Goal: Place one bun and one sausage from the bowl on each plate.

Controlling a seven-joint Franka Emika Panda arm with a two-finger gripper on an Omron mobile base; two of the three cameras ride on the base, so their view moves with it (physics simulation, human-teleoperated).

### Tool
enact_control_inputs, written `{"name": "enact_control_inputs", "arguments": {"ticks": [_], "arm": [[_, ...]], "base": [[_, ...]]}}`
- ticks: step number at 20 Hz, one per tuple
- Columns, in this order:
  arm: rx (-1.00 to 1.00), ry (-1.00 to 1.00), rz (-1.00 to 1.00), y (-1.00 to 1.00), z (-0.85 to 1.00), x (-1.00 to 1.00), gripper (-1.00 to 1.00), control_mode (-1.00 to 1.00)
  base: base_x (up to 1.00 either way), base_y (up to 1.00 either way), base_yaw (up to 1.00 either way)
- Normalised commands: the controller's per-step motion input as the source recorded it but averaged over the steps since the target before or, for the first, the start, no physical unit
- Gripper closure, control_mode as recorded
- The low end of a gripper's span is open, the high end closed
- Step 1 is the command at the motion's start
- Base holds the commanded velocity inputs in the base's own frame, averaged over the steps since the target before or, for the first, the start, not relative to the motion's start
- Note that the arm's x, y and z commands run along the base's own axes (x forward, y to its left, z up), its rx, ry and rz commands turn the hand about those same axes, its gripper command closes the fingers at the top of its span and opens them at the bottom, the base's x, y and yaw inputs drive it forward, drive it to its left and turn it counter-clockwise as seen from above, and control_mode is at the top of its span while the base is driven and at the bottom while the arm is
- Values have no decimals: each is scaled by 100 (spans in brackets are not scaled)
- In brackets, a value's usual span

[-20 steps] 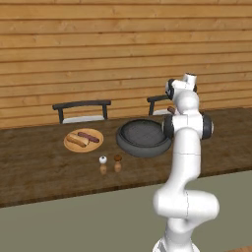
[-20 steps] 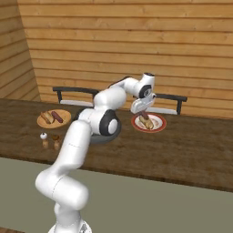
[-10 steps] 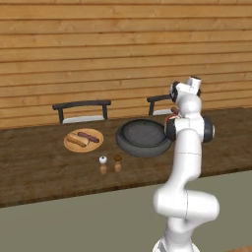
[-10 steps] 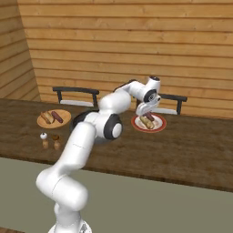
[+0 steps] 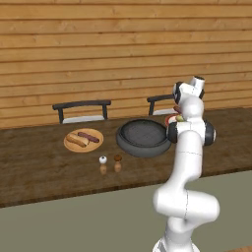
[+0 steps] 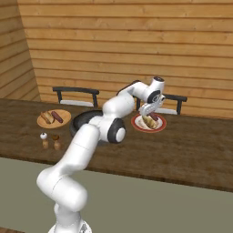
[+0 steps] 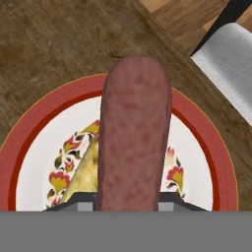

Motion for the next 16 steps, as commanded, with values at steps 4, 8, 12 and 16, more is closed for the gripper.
{"name": "enact_control_inputs", "arguments": {"ticks": [4,8,12,16], "arm": [[0,0,0,0,1,0,-100,-100],[-4,0,0,2,3,-1,-100,-100],[-6,-1,0,31,33,-50,-100,-100],[-6,-1,0,51,29,-100,-100,-100]], "base": [[0,0,0],[0,0,0],[0,0,0],[0,0,0]]}}
